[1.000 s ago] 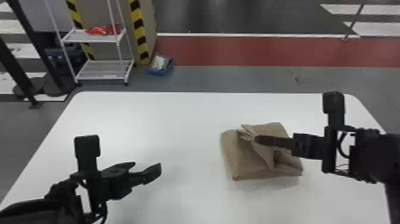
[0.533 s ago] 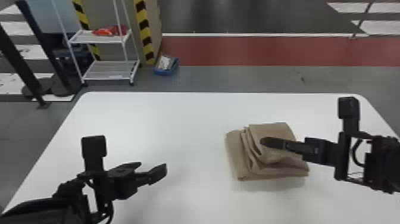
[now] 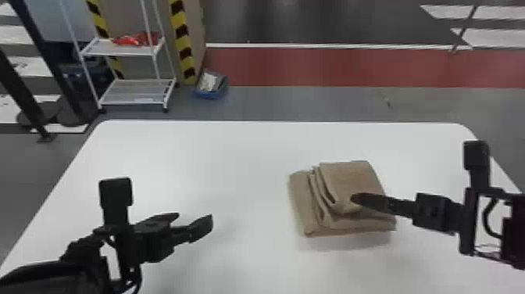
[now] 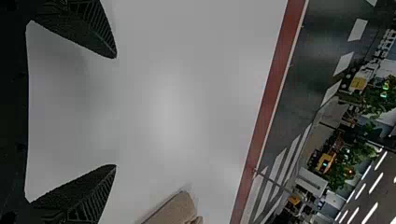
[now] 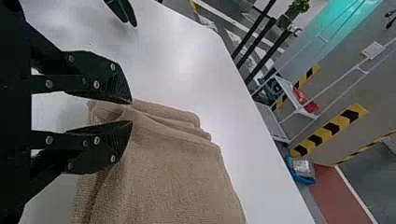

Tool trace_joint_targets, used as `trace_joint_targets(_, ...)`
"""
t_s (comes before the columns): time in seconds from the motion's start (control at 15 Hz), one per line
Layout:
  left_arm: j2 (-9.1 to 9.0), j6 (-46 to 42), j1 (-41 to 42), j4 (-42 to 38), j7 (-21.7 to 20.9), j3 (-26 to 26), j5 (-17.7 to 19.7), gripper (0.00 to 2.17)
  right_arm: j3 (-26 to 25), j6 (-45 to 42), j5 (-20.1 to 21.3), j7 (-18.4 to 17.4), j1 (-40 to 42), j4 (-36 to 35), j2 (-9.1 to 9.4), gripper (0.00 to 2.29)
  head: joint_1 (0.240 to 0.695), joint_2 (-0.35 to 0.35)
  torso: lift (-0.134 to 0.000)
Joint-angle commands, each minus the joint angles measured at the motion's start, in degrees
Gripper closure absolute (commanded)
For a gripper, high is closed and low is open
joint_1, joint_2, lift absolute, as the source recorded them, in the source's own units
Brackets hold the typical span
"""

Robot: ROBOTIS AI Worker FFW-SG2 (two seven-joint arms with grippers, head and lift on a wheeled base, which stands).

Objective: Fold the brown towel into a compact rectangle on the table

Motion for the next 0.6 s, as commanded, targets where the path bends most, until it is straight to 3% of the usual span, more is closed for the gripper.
trace_joint_targets(0.0, -0.24, -0.46, 0.01, 0.26, -0.04, 0.02, 0.00, 0.04, -1.12, -4.48, -1.72, -2.47, -0.99, 2.45, 1.30, 1.96, 0.695, -0.006, -0.124)
trace_joint_targets(0.33, -0.24, -0.64, 0.18, 0.26, -0.04, 0.20, 0.00, 0.04, 8.90, -5.36, 3.55, -3.26, -2.83, 7.19, 1.30, 1.95, 0.695, -0.001, -0.124)
trace_joint_targets(0.53, -0.24, -0.64, 0.36, 0.26, -0.30, 0.99, 0.09, 0.04, 11.36, -5.01, 4.08, -2.29, -2.31, 7.28, 1.21, 1.95, 0.695, 0.047, -0.124)
